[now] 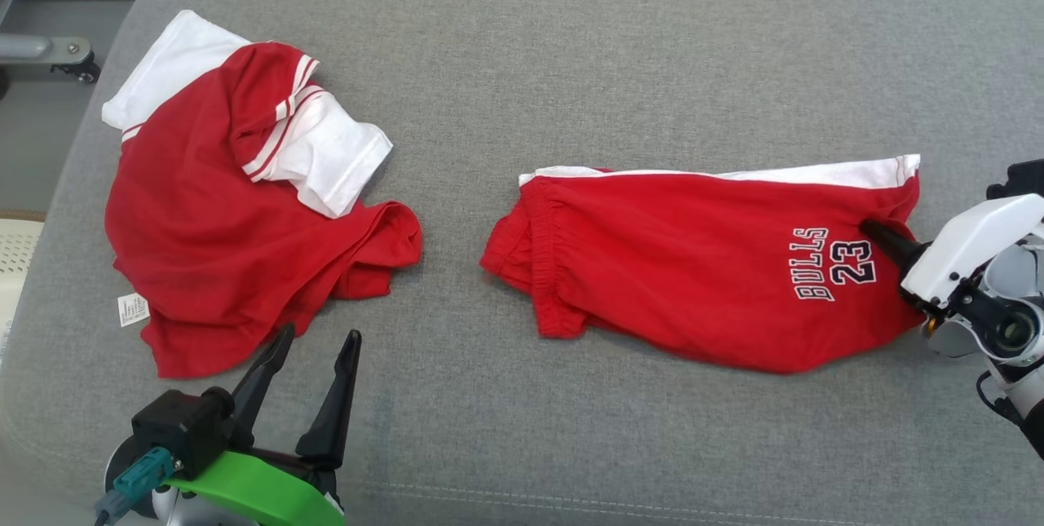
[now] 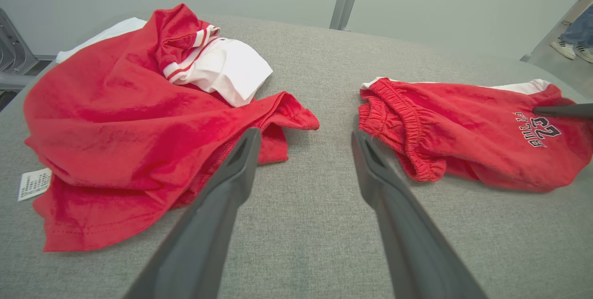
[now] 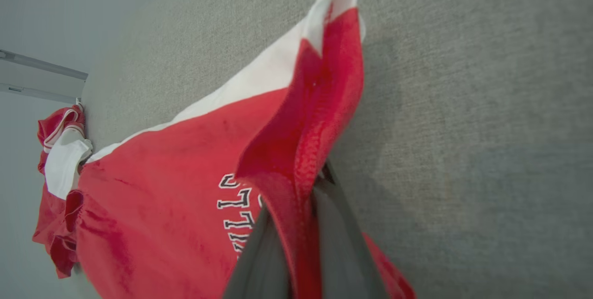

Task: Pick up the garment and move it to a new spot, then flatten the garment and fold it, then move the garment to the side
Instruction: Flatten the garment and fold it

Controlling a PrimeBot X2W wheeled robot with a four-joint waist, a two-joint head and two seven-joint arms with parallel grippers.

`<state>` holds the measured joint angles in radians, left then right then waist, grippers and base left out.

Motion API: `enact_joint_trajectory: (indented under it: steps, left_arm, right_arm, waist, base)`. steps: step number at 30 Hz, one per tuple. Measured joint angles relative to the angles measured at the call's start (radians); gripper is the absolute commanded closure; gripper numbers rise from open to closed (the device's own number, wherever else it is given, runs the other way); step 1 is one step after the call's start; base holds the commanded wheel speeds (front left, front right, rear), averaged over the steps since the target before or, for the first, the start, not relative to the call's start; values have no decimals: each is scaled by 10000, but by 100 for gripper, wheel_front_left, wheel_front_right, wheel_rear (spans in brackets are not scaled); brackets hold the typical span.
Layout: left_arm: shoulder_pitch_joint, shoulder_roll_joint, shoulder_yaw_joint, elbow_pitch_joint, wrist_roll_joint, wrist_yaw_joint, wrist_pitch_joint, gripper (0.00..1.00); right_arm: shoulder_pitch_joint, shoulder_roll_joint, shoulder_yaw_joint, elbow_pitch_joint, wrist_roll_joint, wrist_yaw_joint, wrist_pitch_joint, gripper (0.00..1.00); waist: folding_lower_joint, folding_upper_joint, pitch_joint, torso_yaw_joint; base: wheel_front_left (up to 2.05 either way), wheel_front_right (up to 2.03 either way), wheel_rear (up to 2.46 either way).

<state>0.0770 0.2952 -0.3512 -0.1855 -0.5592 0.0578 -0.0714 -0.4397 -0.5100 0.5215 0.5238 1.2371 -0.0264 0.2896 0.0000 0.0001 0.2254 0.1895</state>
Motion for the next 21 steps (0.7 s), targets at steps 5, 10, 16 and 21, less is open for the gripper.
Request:
enact_joint_trajectory:
  steps: [5, 10, 16, 21]
  left_arm:
    - [4, 0, 6, -2, -8, 0, 0, 0]
    - [17, 2, 56, -69, -23, 40, 0, 0]
    - [22, -10, 132, -121, -115, 42, -2, 0]
    - [13, -38, -48, -123, -173, 36, 31, 0]
  right_arm:
    - [6, -272, -345, 46, 345, 77, -27, 100]
    - [66, -932, -779, 107, 497, 73, -73, 100]
    - [151, -1626, -899, -428, 445, 136, -73, 100]
    - [-123, -968, -387, -1588, 265, 443, 130, 100]
  waist:
    - [0, 0, -59, -207]
    - [0, 0, -67, -387]
    - [0, 0, -27, -599]
    - [0, 0, 40, -693]
  base:
    - [0, 0, 0]
    - [0, 0, 0]
    - [0, 0, 0]
    - [0, 0, 0]
